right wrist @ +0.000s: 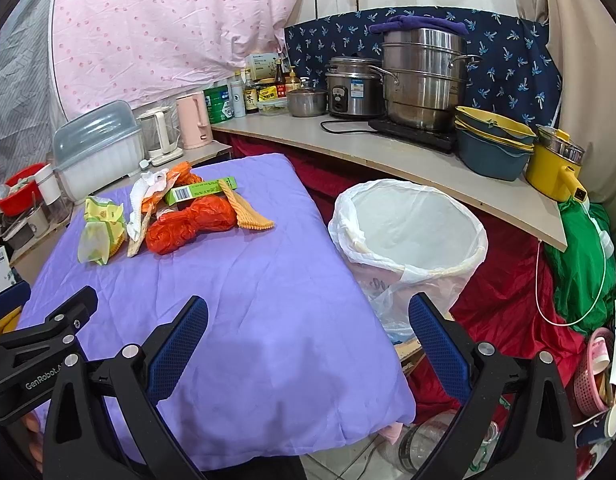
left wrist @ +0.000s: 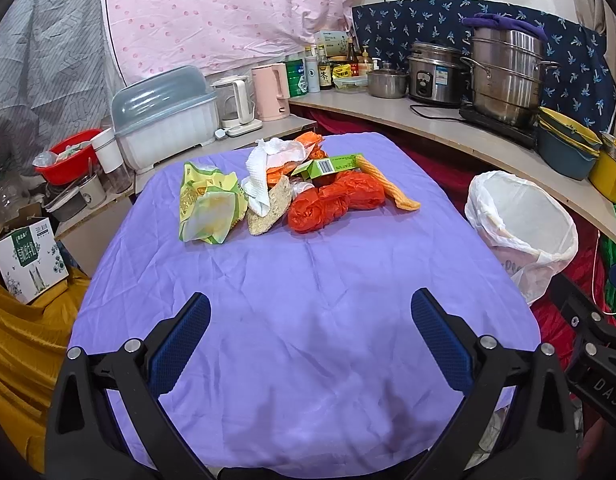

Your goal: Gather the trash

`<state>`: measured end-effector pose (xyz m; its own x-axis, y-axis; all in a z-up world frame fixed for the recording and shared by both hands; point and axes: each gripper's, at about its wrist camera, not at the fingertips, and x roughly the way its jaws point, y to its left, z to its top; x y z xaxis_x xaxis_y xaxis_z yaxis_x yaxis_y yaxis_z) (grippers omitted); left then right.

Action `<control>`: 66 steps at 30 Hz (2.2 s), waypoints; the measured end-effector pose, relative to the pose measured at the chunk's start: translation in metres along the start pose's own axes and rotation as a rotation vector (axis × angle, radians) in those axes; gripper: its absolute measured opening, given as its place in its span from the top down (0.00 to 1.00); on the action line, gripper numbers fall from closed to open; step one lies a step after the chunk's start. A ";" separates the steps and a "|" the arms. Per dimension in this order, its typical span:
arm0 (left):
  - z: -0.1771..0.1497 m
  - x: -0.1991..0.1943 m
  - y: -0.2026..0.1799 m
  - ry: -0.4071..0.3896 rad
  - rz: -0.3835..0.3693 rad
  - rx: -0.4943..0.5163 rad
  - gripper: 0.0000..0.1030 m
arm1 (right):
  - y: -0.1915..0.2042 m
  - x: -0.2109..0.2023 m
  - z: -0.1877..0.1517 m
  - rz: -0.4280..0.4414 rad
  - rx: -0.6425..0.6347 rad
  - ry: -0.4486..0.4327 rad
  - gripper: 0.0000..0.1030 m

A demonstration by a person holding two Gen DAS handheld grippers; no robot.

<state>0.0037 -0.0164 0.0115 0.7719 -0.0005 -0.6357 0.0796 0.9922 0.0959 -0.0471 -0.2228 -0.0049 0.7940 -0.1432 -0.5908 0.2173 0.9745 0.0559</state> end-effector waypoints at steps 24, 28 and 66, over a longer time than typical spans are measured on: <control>-0.003 -0.006 -0.005 -0.009 -0.004 0.000 0.07 | -0.001 0.000 0.000 0.000 -0.002 0.001 0.07; -0.004 -0.006 -0.003 -0.009 -0.006 -0.002 0.07 | -0.002 0.000 0.000 0.001 -0.001 0.001 0.07; 0.009 0.064 0.046 0.072 0.031 -0.082 0.08 | 0.024 0.065 0.017 -0.004 -0.021 0.055 0.07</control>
<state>0.0627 0.0280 -0.0179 0.7260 0.0359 -0.6868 0.0028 0.9985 0.0552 0.0194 -0.2118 -0.0283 0.7606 -0.1377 -0.6344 0.2080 0.9774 0.0371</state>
